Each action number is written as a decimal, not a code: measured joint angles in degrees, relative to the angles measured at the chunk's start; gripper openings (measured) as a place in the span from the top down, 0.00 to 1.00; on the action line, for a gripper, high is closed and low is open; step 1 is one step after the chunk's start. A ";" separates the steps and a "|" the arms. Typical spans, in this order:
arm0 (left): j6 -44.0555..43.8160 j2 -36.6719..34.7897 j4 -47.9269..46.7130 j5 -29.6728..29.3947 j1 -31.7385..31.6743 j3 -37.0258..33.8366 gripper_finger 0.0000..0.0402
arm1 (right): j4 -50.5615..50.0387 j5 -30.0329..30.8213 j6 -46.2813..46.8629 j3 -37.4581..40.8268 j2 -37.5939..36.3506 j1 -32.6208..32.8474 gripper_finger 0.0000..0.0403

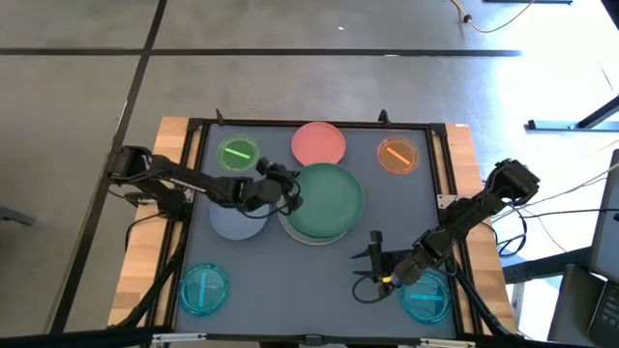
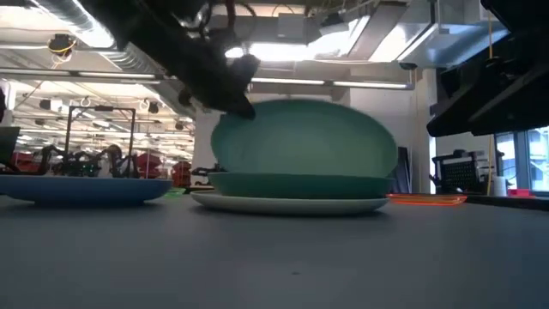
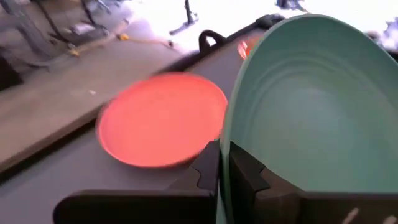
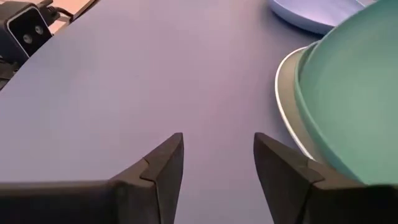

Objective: Stack plastic plates
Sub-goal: Stack the dark green plate on the dark green plate, then stack the violet plate on the dark green plate

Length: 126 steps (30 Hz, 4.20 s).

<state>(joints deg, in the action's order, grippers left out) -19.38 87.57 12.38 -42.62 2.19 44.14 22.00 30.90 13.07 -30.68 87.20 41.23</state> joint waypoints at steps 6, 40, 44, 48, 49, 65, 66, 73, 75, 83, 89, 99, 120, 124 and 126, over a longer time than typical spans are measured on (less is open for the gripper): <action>-1.27 1.35 -1.15 8.31 -2.60 0.00 0.90 | -1.15 0.01 1.09 0.00 0.00 0.00 0.55; -17.21 -11.49 -43.27 21.33 19.63 0.07 0.75 | -4.16 1.45 -1.14 0.02 0.00 -3.03 0.55; -24.09 -8.37 -47.44 21.15 23.64 0.04 0.75 | -4.22 1.47 -1.28 0.02 0.00 -4.46 0.55; -25.13 -5.60 -47.67 20.67 25.30 0.04 0.75 | -4.50 1.06 -1.03 0.02 0.00 -4.66 0.55; -25.26 -4.98 -47.57 20.66 25.46 0.04 0.75 | -4.50 1.06 -1.03 0.02 0.00 -4.63 0.55; -23.69 2.86 -47.74 20.49 25.08 0.04 0.83 | -4.63 1.02 -0.90 0.02 0.00 -4.59 0.55; -23.56 2.84 -47.80 20.40 25.08 0.04 0.86 | -4.66 1.03 -0.90 0.02 0.00 -4.59 0.55; -22.35 2.29 -54.15 17.86 26.18 2.68 0.98 | -4.65 1.04 -0.46 0.02 0.00 -4.50 0.55; -23.02 2.29 -58.68 16.41 26.43 5.39 0.98 | -4.63 1.04 -0.04 0.02 0.00 -4.52 0.55; -17.59 2.31 -65.21 7.44 26.73 17.43 0.99 | -4.63 1.04 0.11 0.02 0.00 -4.52 0.55; -1.06 2.31 -45.84 8.43 24.94 17.72 0.99 | -4.63 1.04 0.17 0.02 0.00 -4.52 0.55; 13.89 2.31 -21.71 17.29 20.26 9.90 0.99 | -4.63 1.04 0.15 0.00 0.00 -4.52 0.55; 15.24 10.16 -7.87 21.34 17.21 4.66 0.94 | -3.03 9.55 -9.12 -0.02 0.00 -4.63 0.55; 13.83 11.51 -6.35 21.96 17.21 4.66 0.83 | -1.40 12.43 -12.05 -0.36 0.00 -5.05 0.55; 13.53 11.37 -5.76 22.86 17.15 4.66 0.77 | -1.33 12.69 -12.63 -0.88 0.00 -6.06 0.55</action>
<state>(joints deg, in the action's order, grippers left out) -5.84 98.95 6.63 -19.76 19.34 48.80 20.67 43.59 0.43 -31.56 87.20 35.18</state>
